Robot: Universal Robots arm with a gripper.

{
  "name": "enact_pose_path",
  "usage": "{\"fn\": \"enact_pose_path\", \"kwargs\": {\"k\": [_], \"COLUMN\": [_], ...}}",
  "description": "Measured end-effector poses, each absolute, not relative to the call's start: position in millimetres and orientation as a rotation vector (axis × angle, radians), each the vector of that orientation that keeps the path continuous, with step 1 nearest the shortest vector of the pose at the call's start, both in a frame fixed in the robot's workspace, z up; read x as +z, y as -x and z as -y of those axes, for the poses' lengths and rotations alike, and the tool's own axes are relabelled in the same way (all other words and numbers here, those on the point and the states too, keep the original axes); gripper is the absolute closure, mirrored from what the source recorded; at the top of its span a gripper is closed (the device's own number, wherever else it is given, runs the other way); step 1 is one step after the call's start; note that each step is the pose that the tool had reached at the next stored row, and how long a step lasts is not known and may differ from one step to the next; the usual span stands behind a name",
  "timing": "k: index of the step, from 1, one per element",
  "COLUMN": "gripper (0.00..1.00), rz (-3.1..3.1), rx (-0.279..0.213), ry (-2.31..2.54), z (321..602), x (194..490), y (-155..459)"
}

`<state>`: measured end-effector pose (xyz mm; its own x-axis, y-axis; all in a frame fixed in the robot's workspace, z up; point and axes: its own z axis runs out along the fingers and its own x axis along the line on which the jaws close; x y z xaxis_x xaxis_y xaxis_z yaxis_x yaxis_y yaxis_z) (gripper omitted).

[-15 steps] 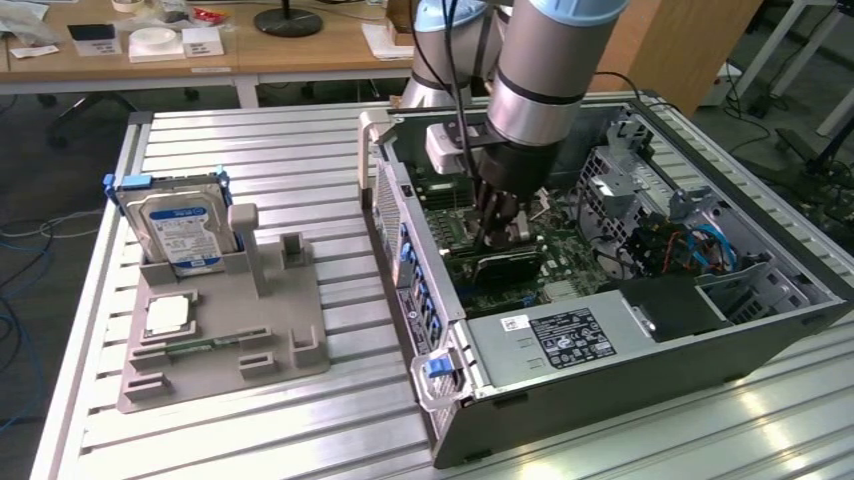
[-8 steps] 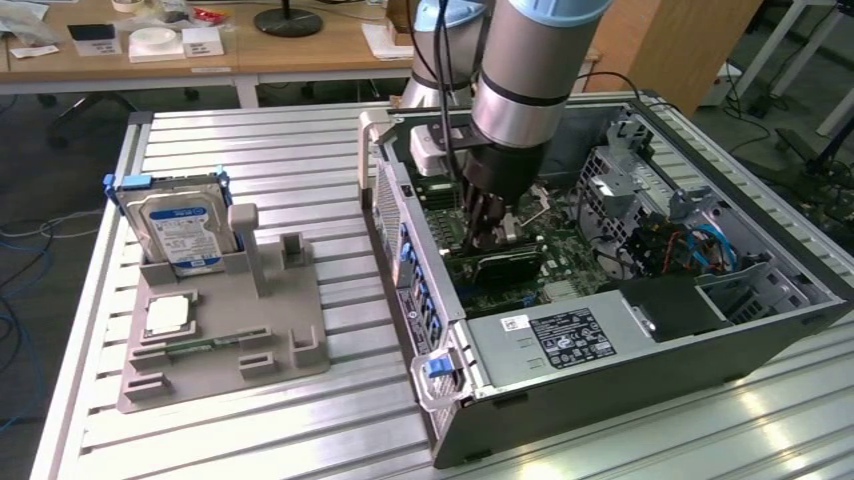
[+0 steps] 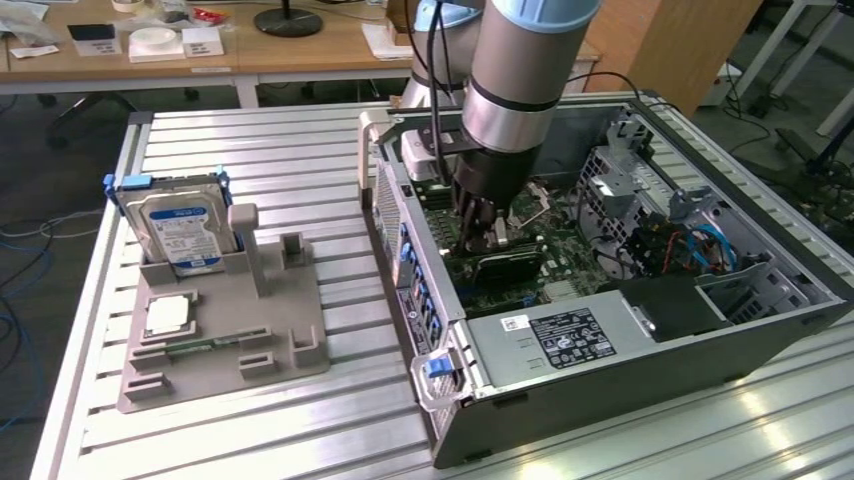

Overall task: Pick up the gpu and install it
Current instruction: 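Press down on the gpu until it lock into place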

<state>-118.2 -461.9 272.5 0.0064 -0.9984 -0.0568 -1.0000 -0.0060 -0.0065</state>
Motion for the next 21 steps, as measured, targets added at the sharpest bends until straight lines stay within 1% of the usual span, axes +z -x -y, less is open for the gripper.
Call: {"fn": "enact_pose_path", "kwargs": {"k": [17,21], "gripper": [0.89,0.89], "rz": [-2.182,-2.181], "rx": [0.055,0.057], "ry": [2.199,2.198], "z": [461,461], "x": [259,260], "y": [120,119]}}
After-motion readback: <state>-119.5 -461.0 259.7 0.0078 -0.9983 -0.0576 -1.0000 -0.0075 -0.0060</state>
